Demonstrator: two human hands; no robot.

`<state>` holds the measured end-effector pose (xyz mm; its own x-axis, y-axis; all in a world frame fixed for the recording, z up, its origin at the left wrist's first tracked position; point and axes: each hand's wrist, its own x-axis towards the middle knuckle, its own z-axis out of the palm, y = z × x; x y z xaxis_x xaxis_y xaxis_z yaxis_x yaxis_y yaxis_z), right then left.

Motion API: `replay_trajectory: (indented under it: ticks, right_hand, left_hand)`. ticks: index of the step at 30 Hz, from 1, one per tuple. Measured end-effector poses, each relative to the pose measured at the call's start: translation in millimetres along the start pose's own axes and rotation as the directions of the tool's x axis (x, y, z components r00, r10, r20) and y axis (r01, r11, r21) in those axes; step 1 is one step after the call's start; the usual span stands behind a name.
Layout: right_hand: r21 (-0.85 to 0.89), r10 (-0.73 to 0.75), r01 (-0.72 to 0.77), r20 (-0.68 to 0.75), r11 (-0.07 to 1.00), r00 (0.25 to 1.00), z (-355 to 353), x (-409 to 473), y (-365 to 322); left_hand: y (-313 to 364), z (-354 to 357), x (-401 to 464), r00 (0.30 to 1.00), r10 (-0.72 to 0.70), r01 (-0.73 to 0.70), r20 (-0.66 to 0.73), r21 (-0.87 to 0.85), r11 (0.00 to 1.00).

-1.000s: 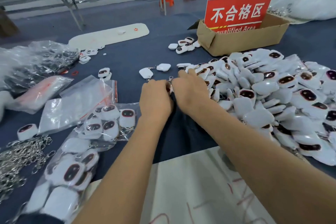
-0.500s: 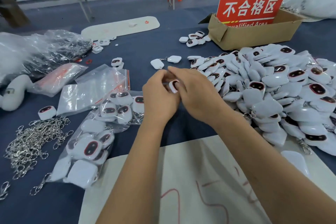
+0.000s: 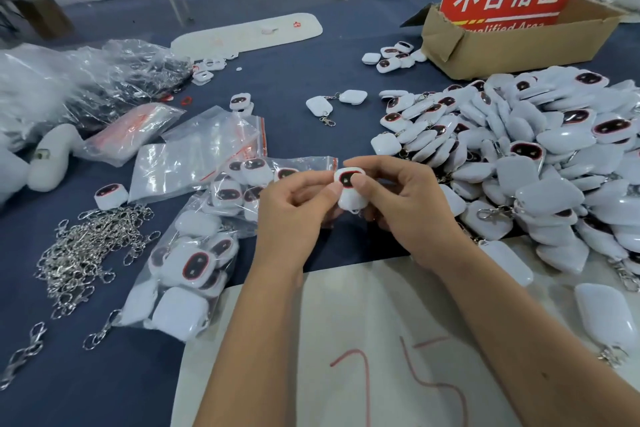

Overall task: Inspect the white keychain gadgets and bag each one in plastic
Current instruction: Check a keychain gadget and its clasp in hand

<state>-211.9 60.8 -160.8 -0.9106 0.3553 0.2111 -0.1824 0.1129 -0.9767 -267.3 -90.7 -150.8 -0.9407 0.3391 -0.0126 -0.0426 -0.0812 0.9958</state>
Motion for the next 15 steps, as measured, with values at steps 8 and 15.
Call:
replay_trajectory:
  ticks: [8,15]
  right_hand:
    - [-0.034,-0.013,0.014,0.027,0.999,1.000,3.1,1.5,0.4]
    - [-0.058,-0.015,0.016,0.017,0.998,1.000,4.4,0.7,2.1]
  left_hand:
    - [0.1,2.2,4.9,1.000,0.012,-0.012,-0.001,0.038,0.999]
    - [-0.6,3.2,5.2,1.000,-0.002,0.002,-0.018,0.039,0.999]
